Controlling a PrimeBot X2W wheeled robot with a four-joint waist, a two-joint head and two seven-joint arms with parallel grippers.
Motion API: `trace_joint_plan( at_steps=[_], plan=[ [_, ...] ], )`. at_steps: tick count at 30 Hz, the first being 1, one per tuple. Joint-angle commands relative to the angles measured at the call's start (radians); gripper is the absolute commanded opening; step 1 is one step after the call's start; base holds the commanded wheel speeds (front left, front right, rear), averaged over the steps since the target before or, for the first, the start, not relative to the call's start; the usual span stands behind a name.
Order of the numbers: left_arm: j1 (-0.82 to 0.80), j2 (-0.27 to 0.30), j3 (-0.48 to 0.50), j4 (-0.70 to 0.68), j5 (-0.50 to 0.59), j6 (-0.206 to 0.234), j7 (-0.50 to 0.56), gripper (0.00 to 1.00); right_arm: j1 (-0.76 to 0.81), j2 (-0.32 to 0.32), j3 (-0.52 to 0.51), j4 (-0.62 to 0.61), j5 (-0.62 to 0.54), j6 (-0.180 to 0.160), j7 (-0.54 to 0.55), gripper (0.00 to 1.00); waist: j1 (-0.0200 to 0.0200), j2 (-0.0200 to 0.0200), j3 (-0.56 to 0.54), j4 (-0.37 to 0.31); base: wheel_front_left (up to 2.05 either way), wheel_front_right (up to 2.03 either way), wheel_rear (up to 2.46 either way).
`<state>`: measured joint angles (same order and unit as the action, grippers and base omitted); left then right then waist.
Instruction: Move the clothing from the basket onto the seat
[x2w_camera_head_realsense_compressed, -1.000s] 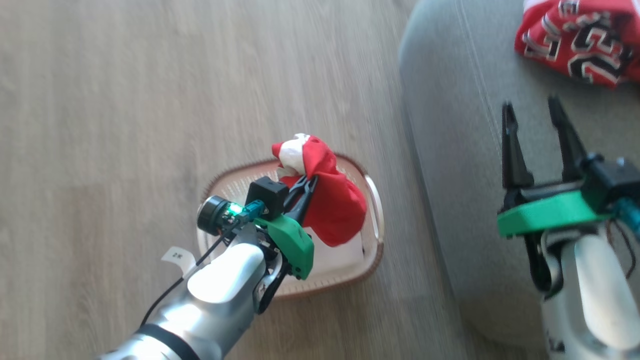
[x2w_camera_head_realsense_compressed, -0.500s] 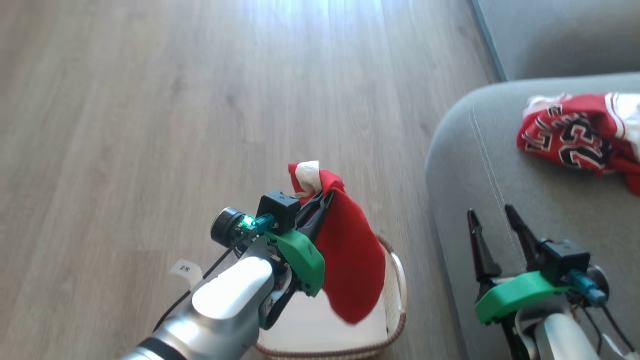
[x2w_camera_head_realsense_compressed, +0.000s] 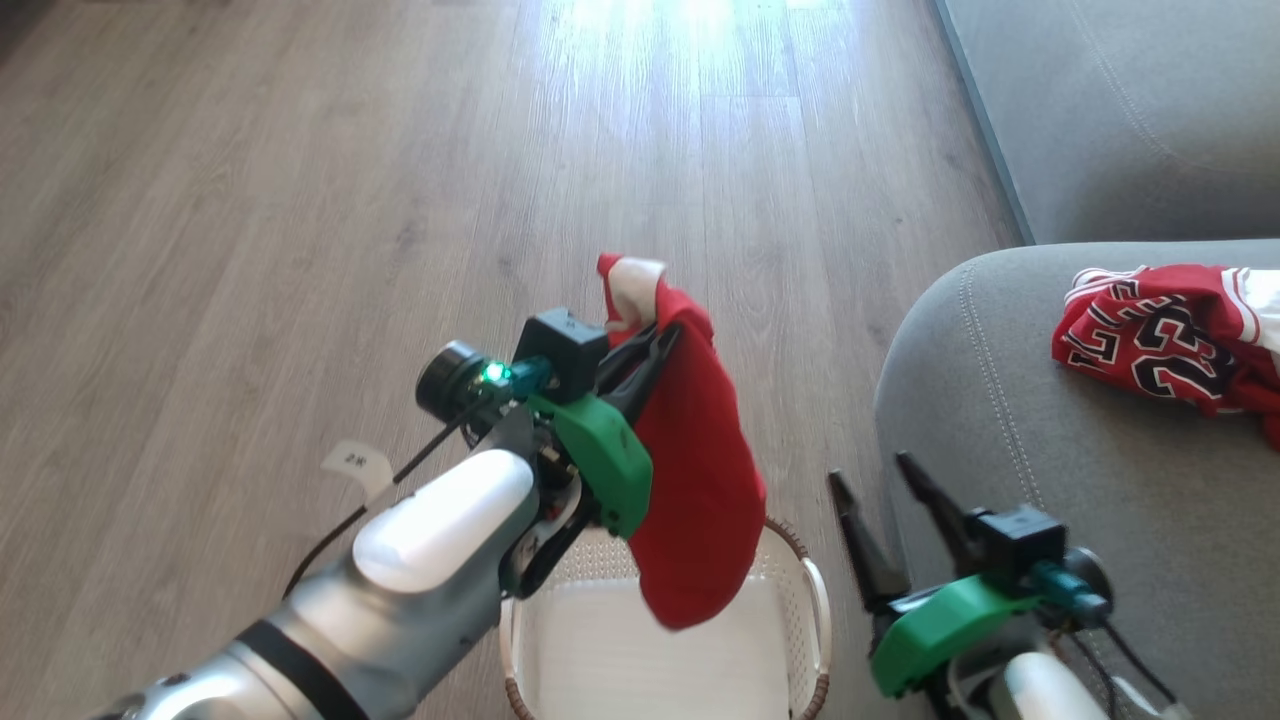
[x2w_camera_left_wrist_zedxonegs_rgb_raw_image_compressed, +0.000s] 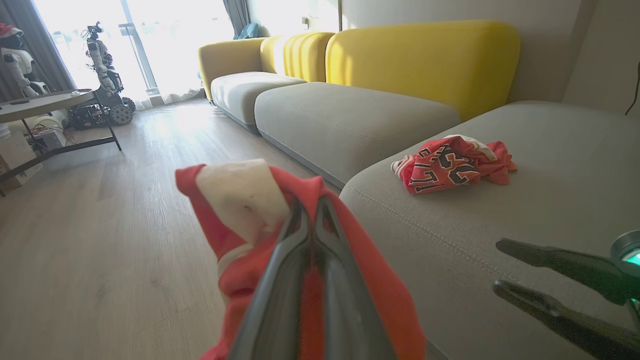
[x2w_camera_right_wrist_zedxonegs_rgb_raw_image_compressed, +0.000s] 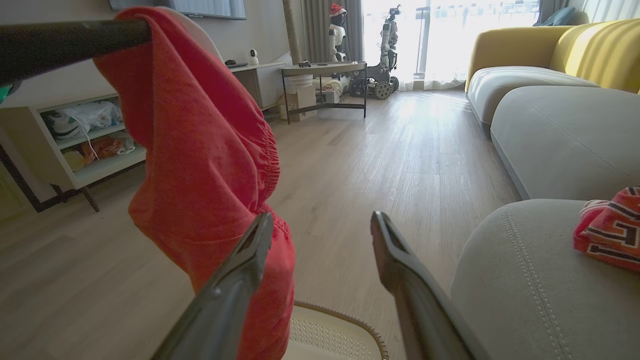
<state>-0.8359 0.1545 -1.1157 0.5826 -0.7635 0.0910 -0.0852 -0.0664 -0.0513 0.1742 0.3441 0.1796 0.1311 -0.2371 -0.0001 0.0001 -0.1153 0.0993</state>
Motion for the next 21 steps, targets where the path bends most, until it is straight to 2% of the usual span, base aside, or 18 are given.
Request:
trace_joint_plan(
  at_steps=[1, 8, 15, 20, 21],
  plan=[
    [-0.083, 0.022, 0.038, -0.042, -0.002, 0.009, 0.010, 0.00, -0.035, 0.001, 0.048, -0.022, 0.009, 0.000, 0.005, 1.00, 0.0001, -0.0001, -0.002, 0.002, 0.00, 0.00, 0.00],
    [-0.113, 0.013, 0.048, -0.101, -0.010, 0.022, 0.029, 0.00, -0.113, 0.001, 0.161, 0.040, 0.014, 0.000, 0.014, 1.00, 0.0001, -0.0001, -0.005, 0.015, 0.00, 0.00, 0.00],
    [-0.123, -0.002, 0.044, -0.135, -0.014, 0.026, 0.035, 0.00, -0.211, 0.001, 0.247, 0.164, -0.012, 0.000, 0.013, 1.00, 0.0001, -0.0001, -0.002, 0.041, 0.00, 0.00, 0.00],
    [-0.117, -0.007, 0.038, -0.166, -0.021, 0.027, 0.043, 0.00, -0.286, 0.001, 0.278, 0.237, 0.001, 0.000, -0.003, 1.00, 0.0001, -0.0001, 0.000, 0.064, 0.00, 0.00, 0.00],
    [-0.115, -0.006, 0.038, -0.171, -0.022, 0.028, 0.043, 0.00, -0.299, 0.001, 0.286, 0.246, 0.008, 0.000, -0.007, 0.72, 0.0001, -0.0001, 0.000, 0.068, 0.00, 0.00, 0.00]
  ],
)
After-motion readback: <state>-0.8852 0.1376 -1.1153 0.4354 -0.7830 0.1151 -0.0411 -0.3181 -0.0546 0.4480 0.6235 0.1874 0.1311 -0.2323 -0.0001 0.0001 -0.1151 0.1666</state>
